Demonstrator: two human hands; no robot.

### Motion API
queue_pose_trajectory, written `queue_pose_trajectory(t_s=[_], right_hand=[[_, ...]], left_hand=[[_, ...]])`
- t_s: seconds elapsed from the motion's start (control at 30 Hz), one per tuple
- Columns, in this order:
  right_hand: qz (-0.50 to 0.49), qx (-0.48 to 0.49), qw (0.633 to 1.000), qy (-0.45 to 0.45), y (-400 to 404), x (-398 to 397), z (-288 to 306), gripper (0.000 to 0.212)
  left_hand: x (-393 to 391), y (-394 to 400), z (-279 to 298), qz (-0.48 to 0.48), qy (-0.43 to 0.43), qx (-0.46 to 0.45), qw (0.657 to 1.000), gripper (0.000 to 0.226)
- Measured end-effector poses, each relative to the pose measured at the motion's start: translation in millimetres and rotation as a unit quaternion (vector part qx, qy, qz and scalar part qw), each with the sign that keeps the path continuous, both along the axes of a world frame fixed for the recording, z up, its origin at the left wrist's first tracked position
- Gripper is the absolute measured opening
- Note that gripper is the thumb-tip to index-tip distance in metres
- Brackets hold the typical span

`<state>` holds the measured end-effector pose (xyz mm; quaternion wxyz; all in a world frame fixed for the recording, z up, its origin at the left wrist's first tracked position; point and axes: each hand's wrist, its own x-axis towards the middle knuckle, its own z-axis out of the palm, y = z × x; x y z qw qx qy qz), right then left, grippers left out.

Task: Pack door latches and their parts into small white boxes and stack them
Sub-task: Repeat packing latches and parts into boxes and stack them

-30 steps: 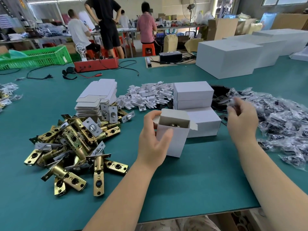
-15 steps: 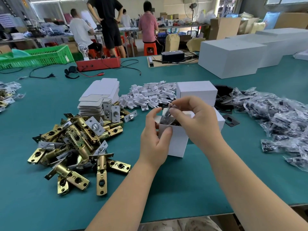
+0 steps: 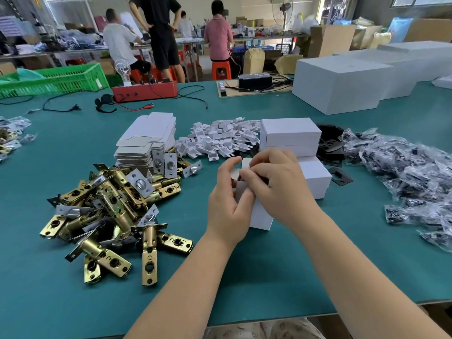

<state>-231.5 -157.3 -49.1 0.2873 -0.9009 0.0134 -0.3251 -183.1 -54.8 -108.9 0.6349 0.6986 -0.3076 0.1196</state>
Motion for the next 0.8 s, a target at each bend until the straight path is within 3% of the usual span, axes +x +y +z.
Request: queue_pose_trajectory(t_s=[0.1, 0.17, 0.27, 0.33, 0.5, 0.67, 0.8], right_hand=[[-0.011, -0.109, 0.992, 0.058, -1, -2, -2, 0.048], [-0.003, -0.124, 0.989, 0.074, -5, -2, -3, 0.060], [-0.014, 0.040, 0.998, -0.039, -8, -3, -12, 0.052], [-0.050, 0.171, 0.978, -0.112, -9, -6, -26, 0.039], [-0.054, 0.385, 0.919, -0.063, -11, -6, -49, 0.027], [-0.024, 0.369, 0.928, -0.045, -15, -6, -53, 0.023], [-0.017, 0.323, 0.943, -0.076, -14, -12, -52, 0.038]], left_hand=[[1, -1, -2, -0.010, -0.006, -0.013, 1.000, 0.042], [1, -2, -3, -0.008, -0.002, -0.019, 1.000, 0.047], [1, -5, -2, -0.004, 0.039, -0.052, 0.998, 0.055], [2, -8, -1, 0.014, 0.061, -0.068, 0.996, 0.051], [5, -11, -1, 0.060, 0.077, -0.065, 0.993, 0.042], [5, -9, -1, 0.059, 0.064, -0.044, 0.995, 0.035], [6, -7, -2, 0.011, 0.074, -0.044, 0.996, 0.052]])
